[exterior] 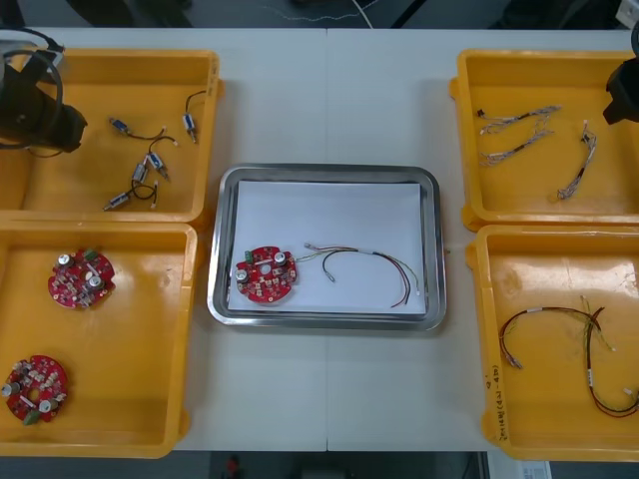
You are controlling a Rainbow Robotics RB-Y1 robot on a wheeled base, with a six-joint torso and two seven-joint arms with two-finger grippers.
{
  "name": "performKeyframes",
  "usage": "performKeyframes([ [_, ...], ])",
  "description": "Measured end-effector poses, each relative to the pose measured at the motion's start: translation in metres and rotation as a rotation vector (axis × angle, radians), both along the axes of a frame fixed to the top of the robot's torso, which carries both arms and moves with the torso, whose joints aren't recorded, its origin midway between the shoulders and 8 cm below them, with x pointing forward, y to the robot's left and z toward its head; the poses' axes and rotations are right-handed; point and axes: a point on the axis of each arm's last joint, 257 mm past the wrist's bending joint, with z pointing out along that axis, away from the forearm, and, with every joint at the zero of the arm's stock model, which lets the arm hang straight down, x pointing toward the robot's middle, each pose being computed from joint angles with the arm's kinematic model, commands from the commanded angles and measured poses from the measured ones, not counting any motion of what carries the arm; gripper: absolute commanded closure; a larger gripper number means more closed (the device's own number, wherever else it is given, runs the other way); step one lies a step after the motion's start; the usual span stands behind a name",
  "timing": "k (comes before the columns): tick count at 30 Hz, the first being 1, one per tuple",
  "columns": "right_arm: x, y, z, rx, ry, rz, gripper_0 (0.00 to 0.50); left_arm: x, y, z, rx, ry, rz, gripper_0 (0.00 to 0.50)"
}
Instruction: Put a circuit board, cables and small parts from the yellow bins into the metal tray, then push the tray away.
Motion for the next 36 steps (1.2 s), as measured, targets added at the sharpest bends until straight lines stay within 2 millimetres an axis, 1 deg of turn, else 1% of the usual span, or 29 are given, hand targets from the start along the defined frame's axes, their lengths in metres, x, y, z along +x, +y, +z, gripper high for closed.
performKeyframes([
  [2,0.002,-0.004,-0.001,0.021,0.016,-0.046,0.0,-0.003,-0.001,0.005,0.004,0.008,-0.008,0.5],
  [7,0.005,-0.009,-0.015,0.115,0.07,-0.157,0.0,-0.01,-0.012,0.016,-0.007,0.031,-0.033,0.5],
  [10,0.017,-0.013,-0.021,0.182,0.047,-0.242,0.0,-0.016,-0.019,0.025,-0.019,0.048,-0.048,0.5],
  [13,0.024,-0.014,-0.027,0.222,0.041,-0.285,0.0,-0.022,-0.026,0.036,-0.023,0.064,-0.065,0.5],
  [20,0.031,-0.016,-0.037,0.338,0.014,-0.478,0.0,-0.04,-0.04,0.057,0.014,0.107,-0.111,0.5],
  [23,0.033,-0.019,-0.045,0.353,0.015,-0.501,0.0,-0.047,-0.048,0.064,0.05,0.12,-0.141,0.5],
  [25,0.035,-0.021,-0.051,0.371,0.015,-0.525,0.0,-0.055,-0.054,0.069,0.089,0.129,-0.167,0.5],
  [30,0.04,-0.025,-0.069,0.458,-0.001,-0.673,0.0,-0.075,-0.074,0.079,0.167,0.137,-0.217,0.5],
  [32,0.042,-0.026,-0.076,0.466,-0.002,-0.683,0.0,-0.085,-0.081,0.081,0.166,0.146,-0.203,0.5],
  [36,0.043,-0.027,-0.09,0.488,0.011,-0.704,0.0,-0.101,-0.094,0.084,0.121,0.169,-0.119,0.499],
])
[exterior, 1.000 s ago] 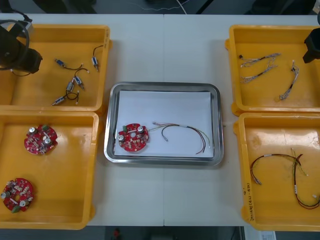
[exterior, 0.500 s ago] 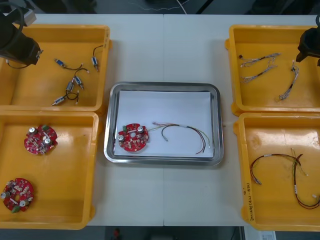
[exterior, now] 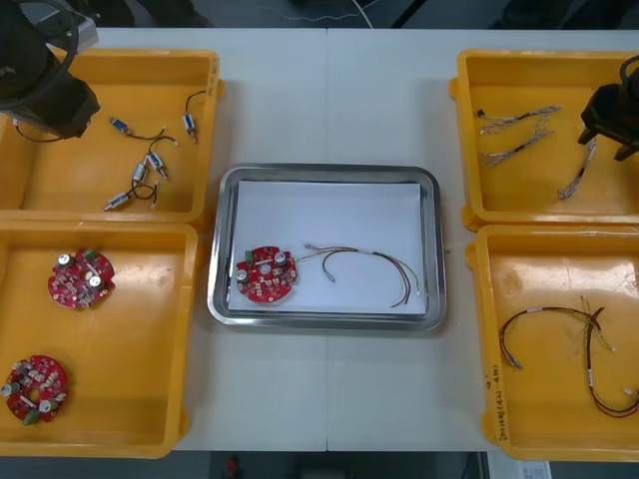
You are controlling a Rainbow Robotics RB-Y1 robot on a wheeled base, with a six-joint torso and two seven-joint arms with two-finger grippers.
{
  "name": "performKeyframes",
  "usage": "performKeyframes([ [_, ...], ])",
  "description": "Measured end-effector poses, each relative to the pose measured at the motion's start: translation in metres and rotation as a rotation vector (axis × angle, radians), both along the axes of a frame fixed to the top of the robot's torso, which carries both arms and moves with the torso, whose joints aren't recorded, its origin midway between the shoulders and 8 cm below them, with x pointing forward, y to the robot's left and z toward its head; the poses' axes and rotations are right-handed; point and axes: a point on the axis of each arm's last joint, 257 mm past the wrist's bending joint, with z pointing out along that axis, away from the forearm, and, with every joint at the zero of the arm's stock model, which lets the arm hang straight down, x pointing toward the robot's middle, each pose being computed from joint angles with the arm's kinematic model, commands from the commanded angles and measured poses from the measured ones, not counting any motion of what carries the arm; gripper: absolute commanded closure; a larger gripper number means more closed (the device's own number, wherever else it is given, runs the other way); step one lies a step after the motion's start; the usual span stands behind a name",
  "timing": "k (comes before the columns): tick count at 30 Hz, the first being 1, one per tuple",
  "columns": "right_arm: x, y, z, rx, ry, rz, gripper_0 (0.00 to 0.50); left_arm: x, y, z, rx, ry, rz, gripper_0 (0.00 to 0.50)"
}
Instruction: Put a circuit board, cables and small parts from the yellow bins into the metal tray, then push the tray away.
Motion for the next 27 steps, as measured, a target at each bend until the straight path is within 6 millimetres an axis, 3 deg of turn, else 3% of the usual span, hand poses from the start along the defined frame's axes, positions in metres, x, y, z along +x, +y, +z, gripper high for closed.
performKeyframes([
  [4,0.002,0.002,-0.014,0.057,-0.001,-0.07,0.0,-0.012,-0.023,0.0,-0.044,0.015,0.034,0.499],
  [12,0.004,-0.001,-0.037,0.073,0.004,-0.098,0.0,-0.024,-0.088,0.002,-0.064,-0.004,-0.136,0.498],
  [17,0.006,-0.004,-0.047,0.074,-0.004,-0.107,0.0,-0.036,-0.119,-0.014,-0.04,0.028,-0.224,0.499],
  [27,0.018,0.007,-0.047,0.128,-0.056,-0.1,0.0,-0.05,-0.164,-0.048,-0.071,0.097,-0.224,0.5],
])
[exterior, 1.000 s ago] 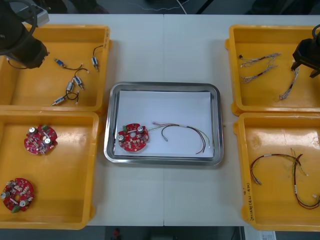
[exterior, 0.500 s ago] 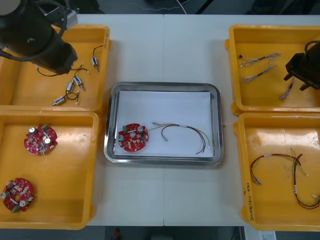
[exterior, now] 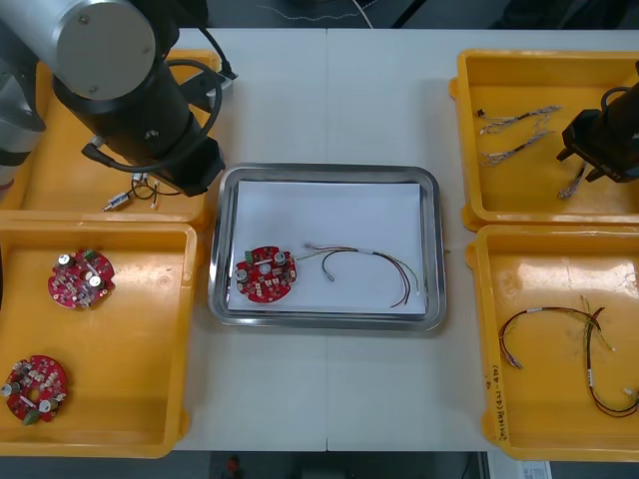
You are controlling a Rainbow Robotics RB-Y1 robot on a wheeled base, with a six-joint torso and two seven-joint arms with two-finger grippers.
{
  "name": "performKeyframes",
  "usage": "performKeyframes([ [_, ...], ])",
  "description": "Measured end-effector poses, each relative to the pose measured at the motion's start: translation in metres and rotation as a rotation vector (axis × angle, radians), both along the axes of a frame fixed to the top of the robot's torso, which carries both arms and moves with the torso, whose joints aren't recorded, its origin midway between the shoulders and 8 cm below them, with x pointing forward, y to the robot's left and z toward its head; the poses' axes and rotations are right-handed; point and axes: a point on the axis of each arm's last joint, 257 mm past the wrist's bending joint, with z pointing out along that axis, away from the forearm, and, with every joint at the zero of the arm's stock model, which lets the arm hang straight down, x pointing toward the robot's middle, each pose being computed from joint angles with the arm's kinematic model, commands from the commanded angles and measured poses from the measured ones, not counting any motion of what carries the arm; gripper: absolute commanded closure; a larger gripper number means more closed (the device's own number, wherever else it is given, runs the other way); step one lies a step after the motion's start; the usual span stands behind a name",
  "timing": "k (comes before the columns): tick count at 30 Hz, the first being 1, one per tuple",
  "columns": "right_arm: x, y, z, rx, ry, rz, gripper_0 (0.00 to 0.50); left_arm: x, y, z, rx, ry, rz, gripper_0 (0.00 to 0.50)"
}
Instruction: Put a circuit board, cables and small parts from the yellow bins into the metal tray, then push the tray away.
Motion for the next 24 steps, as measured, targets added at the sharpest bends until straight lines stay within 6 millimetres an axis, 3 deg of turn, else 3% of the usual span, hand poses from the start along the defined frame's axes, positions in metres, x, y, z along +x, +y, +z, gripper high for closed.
performKeyframes([
  [8,-0.008,-0.004,-0.017,-0.01,0.026,0.001,0.0,0.013,-0.035,-0.024,-0.046,0.02,-0.027,0.499],
  [18,-0.014,-0.009,-0.032,0.0,0.03,-0.011,0.0,0.02,-0.043,-0.056,-0.021,0.038,-0.04,0.499],
  [19,-0.014,-0.009,-0.032,0.001,0.03,-0.011,0.018,0.022,-0.043,-0.059,-0.024,0.038,-0.036,0.499],
  [20,-0.014,-0.009,-0.032,0.001,0.03,-0.011,0.206,0.024,-0.042,-0.062,-0.025,0.039,-0.033,0.5],
  [22,-0.015,-0.01,-0.033,0.001,0.032,-0.013,0.428,0.027,-0.042,-0.068,-0.028,0.039,-0.027,0.5],
  [23,-0.015,-0.011,-0.033,0.0,0.033,-0.014,0.485,0.029,-0.043,-0.071,-0.029,0.038,-0.025,0.498],
  [24,-0.015,-0.012,-0.034,0.0,0.033,-0.015,0.5,0.03,-0.043,-0.073,-0.029,0.036,-0.025,0.5],
])
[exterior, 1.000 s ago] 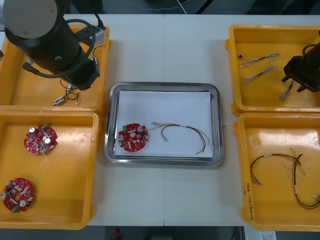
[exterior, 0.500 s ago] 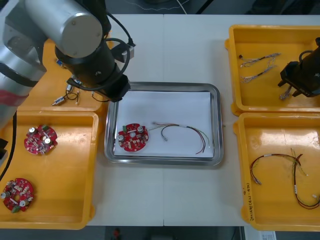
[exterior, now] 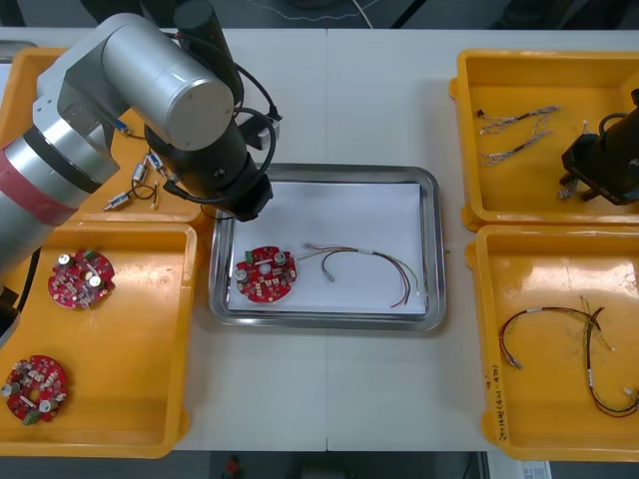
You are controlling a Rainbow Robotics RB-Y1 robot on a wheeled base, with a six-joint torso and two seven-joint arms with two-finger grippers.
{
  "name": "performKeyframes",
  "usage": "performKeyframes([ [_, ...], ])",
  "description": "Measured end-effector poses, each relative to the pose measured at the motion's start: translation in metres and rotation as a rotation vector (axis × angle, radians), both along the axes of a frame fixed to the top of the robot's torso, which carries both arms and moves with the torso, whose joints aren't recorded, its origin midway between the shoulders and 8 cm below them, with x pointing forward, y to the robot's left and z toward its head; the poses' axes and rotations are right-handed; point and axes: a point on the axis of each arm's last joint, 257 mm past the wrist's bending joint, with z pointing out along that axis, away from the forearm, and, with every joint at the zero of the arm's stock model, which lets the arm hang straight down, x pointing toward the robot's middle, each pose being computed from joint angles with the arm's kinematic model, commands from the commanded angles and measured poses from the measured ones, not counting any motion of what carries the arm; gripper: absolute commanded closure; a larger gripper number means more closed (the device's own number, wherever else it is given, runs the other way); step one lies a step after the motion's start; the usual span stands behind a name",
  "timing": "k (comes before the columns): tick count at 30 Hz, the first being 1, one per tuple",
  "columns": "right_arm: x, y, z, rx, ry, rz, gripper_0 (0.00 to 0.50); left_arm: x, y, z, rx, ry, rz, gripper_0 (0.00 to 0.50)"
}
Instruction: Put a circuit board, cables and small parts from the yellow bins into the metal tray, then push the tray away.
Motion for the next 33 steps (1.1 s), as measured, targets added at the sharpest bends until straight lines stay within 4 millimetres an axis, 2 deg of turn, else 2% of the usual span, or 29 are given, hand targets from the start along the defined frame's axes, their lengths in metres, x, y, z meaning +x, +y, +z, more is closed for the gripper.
performKeyframes([
  [14,0.0,-0.001,0.005,0.001,-0.007,0.002,0.5,0.015,-0.002,-0.022,0.017,-0.024,-0.003,0.499],
  [26,-0.009,0.004,0.051,-0.04,0.005,0.053,0.5,0.016,-0.008,-0.026,0.007,-0.02,0.0,0.494],
  [28,-0.01,0.006,0.059,-0.046,0.002,0.062,0.5,0.016,-0.008,-0.026,0.007,-0.02,0.0,0.44],
  [30,-0.011,0.008,0.069,-0.053,-0.004,0.071,0.5,0.016,-0.008,-0.026,0.007,-0.02,0.0,0.136],
  [31,-0.011,0.009,0.074,-0.058,-0.01,0.076,0.5,0.016,-0.008,-0.026,0.008,-0.02,0.0,0.026],
  [32,-0.011,0.01,0.08,-0.062,-0.014,0.081,0.5,0.016,-0.008,-0.026,0.008,-0.02,0.0,0.0],
  [33,-0.012,0.012,0.086,-0.067,-0.017,0.087,0.5,0.016,-0.008,-0.026,0.008,-0.02,0.0,0.0],
])
